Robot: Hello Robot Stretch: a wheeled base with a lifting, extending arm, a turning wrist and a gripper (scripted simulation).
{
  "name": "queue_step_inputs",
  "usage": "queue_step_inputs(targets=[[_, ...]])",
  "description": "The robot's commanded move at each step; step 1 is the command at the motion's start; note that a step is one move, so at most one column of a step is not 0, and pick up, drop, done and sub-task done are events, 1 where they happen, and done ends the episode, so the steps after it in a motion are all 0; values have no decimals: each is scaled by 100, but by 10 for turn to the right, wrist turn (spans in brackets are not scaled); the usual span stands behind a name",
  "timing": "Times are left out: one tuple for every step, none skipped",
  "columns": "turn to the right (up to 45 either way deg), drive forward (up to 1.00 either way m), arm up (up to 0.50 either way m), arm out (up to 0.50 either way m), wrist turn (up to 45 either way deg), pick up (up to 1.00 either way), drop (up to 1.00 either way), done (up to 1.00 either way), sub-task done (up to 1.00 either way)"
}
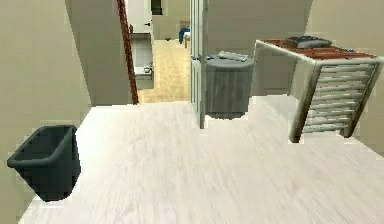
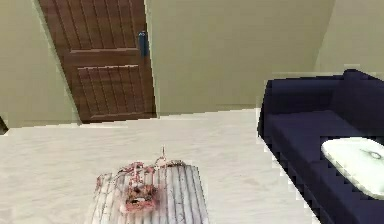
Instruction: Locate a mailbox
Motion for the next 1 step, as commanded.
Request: queue_step_inputs(targets=[[-90, 0, 0, 0, 0, 0, 0, 0, 0]])
